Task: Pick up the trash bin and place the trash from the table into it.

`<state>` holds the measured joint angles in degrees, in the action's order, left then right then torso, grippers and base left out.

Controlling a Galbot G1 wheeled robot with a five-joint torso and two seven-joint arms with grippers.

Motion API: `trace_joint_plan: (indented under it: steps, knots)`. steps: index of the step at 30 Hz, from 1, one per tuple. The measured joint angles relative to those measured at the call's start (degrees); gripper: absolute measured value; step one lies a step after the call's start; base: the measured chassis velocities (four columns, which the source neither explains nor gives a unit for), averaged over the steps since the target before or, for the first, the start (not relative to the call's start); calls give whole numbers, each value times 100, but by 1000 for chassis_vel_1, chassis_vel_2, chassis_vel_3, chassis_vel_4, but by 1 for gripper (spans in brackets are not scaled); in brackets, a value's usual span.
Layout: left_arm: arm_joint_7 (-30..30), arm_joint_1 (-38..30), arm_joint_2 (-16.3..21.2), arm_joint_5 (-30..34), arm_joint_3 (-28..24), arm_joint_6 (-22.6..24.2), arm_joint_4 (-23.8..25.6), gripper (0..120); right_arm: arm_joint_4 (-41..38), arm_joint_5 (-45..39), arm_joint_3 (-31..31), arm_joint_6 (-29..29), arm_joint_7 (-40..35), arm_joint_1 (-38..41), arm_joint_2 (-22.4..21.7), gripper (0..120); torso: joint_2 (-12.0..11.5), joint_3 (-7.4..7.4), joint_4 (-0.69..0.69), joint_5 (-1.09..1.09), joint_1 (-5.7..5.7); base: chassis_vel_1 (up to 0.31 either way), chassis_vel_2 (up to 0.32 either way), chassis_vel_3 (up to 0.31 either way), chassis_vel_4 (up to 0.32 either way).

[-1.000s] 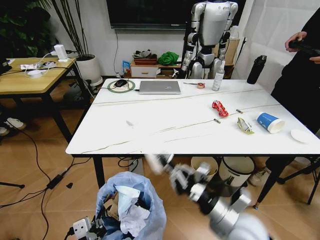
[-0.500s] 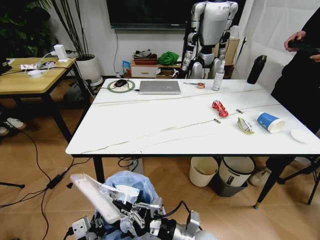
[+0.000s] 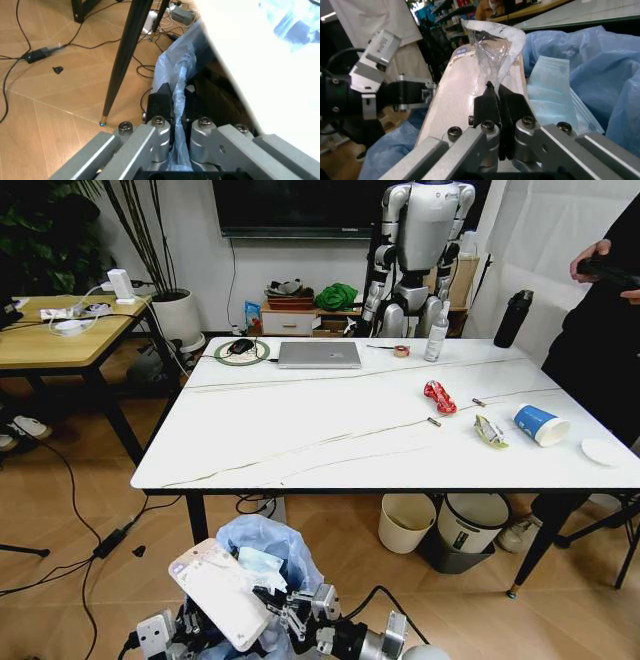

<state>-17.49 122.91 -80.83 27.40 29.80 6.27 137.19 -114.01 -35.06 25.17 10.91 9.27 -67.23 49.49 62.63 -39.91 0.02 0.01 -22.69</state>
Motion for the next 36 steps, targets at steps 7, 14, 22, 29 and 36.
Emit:
trace_joint_plan:
  steps: [7, 14, 22, 29, 36]
  knots:
    - [-14, 14, 34, 49, 25, 5, 21, 0, 21, 224, -88, 56, -28, -78, -30, 0, 0, 0, 0, 0, 0, 0, 0, 0, 0]
    - [-71, -129, 45, 214, 71, 75, -108, 0, -460, 253, -257, 85, 10, -217, -162, 0, 0, 0, 0, -1, 0, 0, 0, 0, 0]
    - [-71, -114, -1, 216, 57, 85, -64, 0, -727, 308, -407, 110, 81, -422, -300, 0, 0, 0, 1, 0, 0, 0, 0, 0, 0]
    - [-71, -5, -16, 199, 11, 86, 76, 0, -431, 551, -549, 186, 97, -649, -189, 0, 1, 0, 0, 0, 0, 0, 0, 0, 0]
    - [-78, -54, -7, 222, 8, 117, 80, 0, -325, 578, -673, 225, 97, -664, -211, 3, 0, 0, 0, 0, 0, 0, 0, 0, 0]
